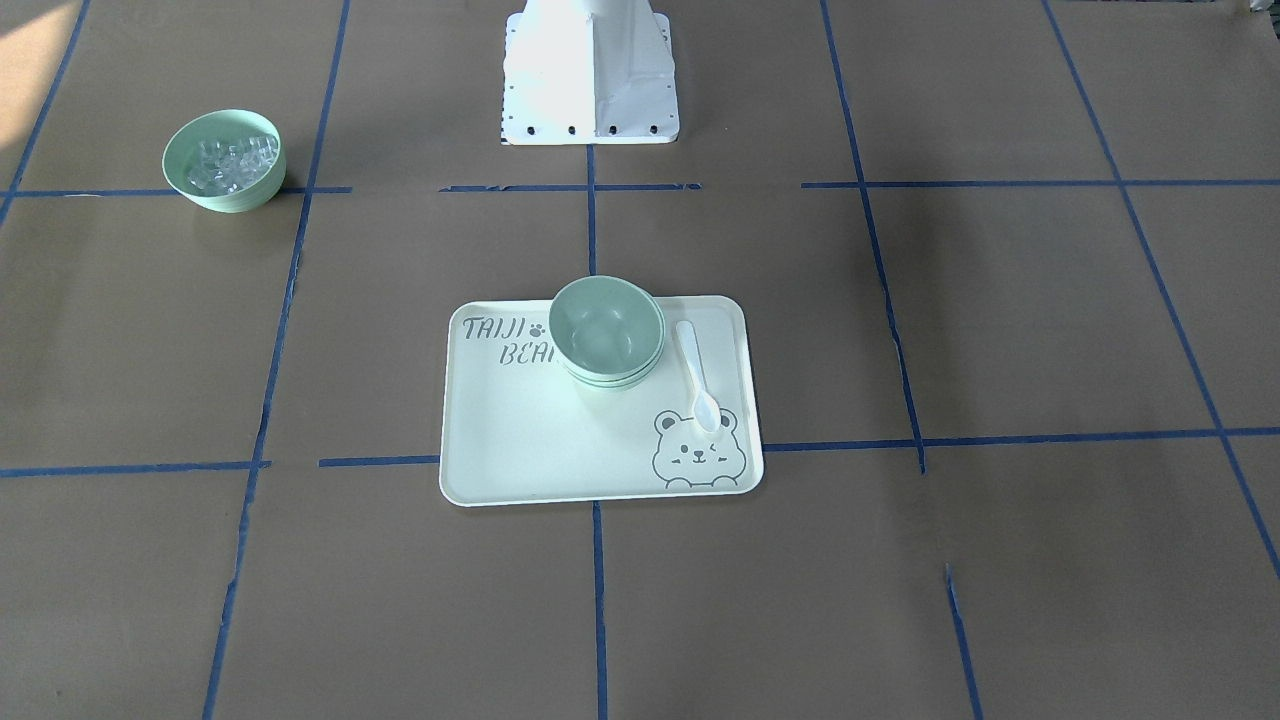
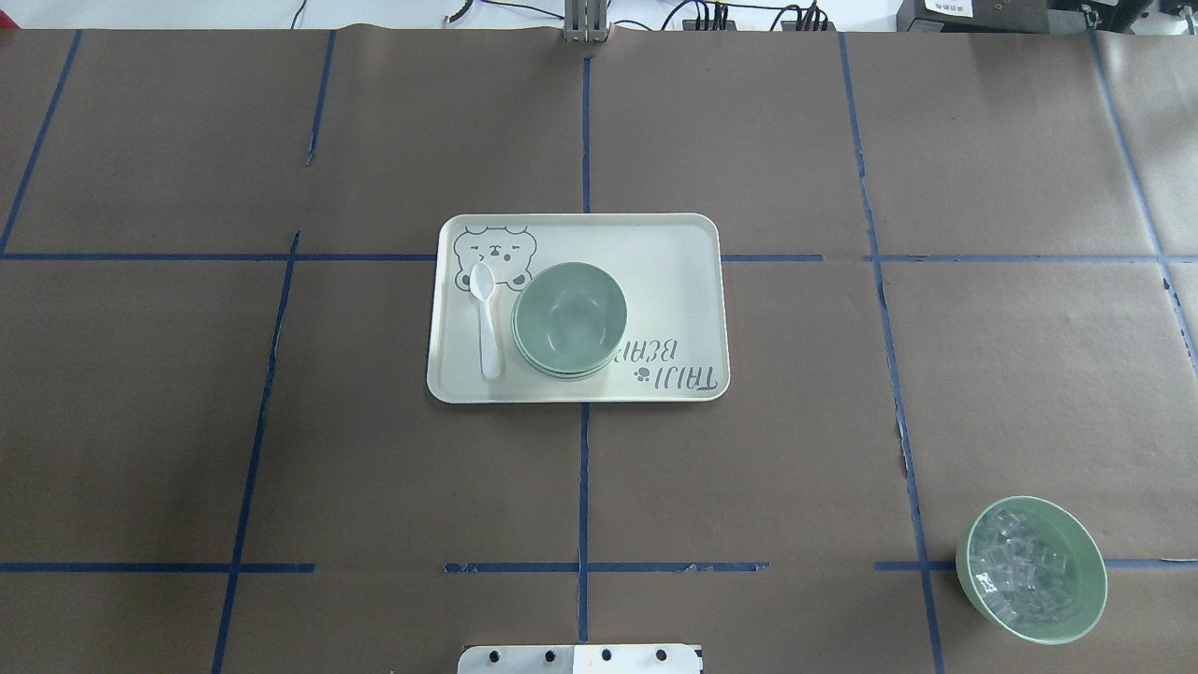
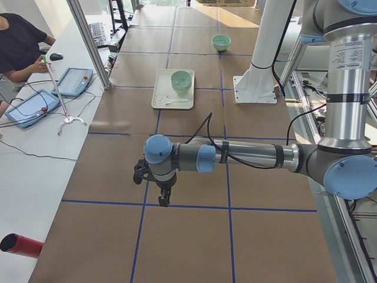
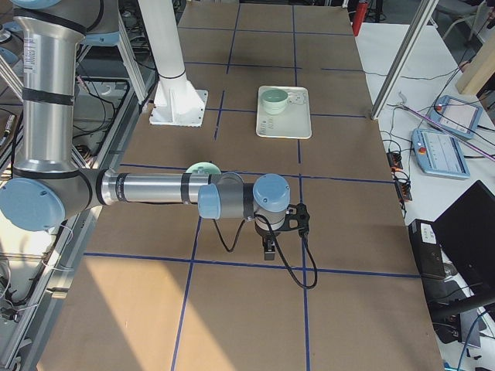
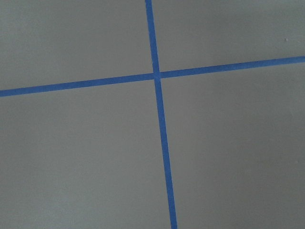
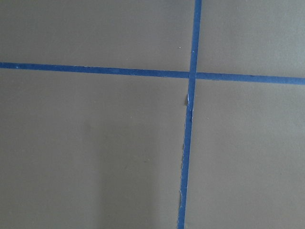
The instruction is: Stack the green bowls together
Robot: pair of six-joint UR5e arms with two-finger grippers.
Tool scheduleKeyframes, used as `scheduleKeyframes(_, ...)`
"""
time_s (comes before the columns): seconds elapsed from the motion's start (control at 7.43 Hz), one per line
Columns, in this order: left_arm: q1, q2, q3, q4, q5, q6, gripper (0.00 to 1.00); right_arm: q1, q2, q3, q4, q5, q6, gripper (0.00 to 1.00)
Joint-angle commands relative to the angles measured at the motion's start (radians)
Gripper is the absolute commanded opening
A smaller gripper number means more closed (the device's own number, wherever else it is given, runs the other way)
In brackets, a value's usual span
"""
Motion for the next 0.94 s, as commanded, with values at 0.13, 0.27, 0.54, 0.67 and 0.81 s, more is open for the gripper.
scheduleKeyframes(0.13, 0.0, 0.0, 0.001, 0.0, 0.001, -0.007, 1.0, 0.001, -0.004, -0.025, 0.05, -0.101, 0.003, 1.0)
scheduleKeyframes(0.27, 0.0, 0.0, 0.001, 0.001, -0.002, -0.01, 1.0, 0.001, -0.003, -0.022, 0.05, -0.079, 0.009, 1.0)
scheduleKeyframes(0.54, 0.001, 0.004, -0.001, 0.006, 0.0, -0.013, 1.0, 0.025, 0.002, -0.022, 0.05, -0.026, 0.011, 1.0)
scheduleKeyframes(0.67, 0.001, 0.004, -0.001, 0.011, 0.001, -0.012, 1.0, 0.028, 0.002, -0.021, 0.05, -0.013, 0.012, 1.0)
scheduleKeyframes(0.81, 0.0, 0.004, -0.001, 0.011, 0.001, -0.009, 1.0, 0.03, 0.002, -0.021, 0.049, -0.013, 0.014, 1.0)
